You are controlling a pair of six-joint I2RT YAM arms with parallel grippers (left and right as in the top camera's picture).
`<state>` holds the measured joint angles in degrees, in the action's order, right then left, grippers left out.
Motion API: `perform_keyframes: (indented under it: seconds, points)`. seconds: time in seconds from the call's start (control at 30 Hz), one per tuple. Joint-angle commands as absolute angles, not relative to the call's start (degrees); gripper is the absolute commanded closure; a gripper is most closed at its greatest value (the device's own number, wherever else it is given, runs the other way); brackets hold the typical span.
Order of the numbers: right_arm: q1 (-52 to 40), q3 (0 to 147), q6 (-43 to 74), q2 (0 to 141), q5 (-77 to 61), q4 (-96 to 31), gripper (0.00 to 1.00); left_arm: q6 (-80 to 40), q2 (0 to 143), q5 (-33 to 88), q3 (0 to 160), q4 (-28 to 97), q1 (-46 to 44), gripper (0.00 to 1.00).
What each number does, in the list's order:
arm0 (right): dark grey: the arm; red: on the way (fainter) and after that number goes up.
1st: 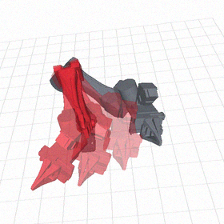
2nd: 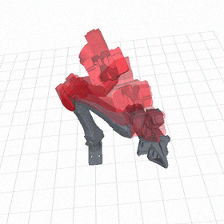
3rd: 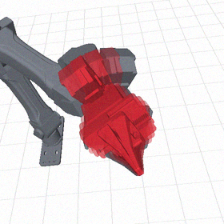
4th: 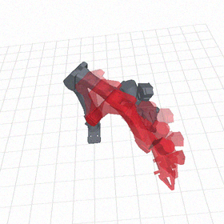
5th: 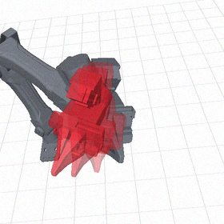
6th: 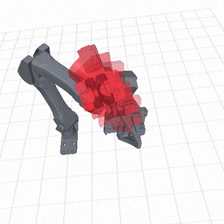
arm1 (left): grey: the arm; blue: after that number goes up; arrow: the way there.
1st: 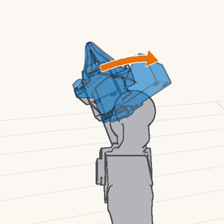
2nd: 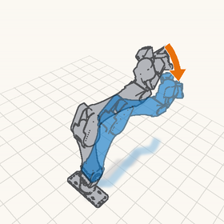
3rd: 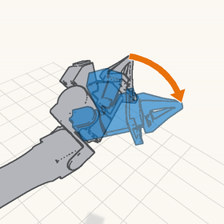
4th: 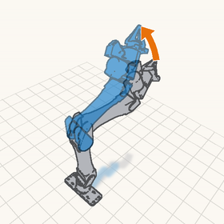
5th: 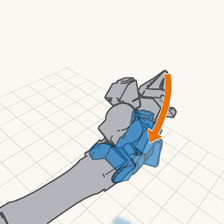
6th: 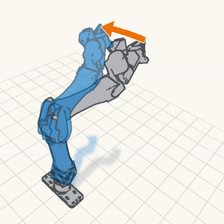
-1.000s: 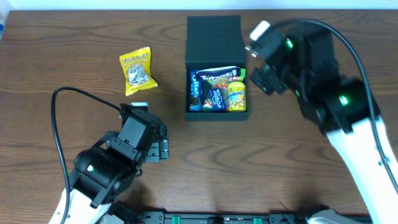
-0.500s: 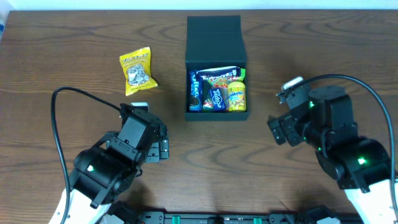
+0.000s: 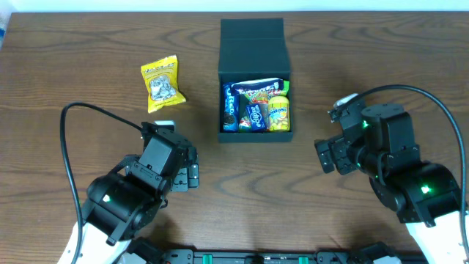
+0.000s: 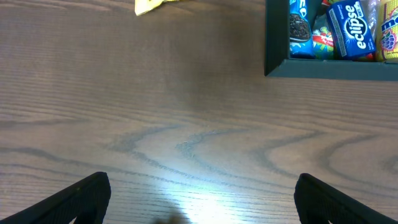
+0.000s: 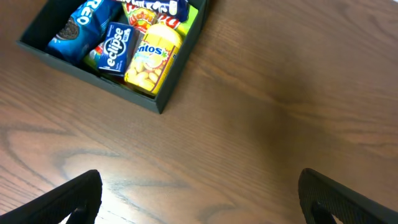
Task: Pack container
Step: 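Move the left gripper to the yellow Hacks candy bag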
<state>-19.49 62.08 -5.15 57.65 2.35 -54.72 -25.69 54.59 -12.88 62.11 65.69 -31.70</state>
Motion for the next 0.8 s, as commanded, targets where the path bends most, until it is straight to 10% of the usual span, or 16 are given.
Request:
perform_keyframes:
  seconds: [0.0, 0.77]
  points:
    - [-19.1, 62.1, -2.8, 57.4, 2.1, -55.2, 0.01, -26.2, 54.5, -13.9, 62.0, 65.8, -31.5, 0.05]
    - [-19.1, 62.1, -2.8, 57.4, 2.1, -59.8, 0.01, -24.0, 70.0, -13.9, 87.2, 74.9, -26.0, 0.05]
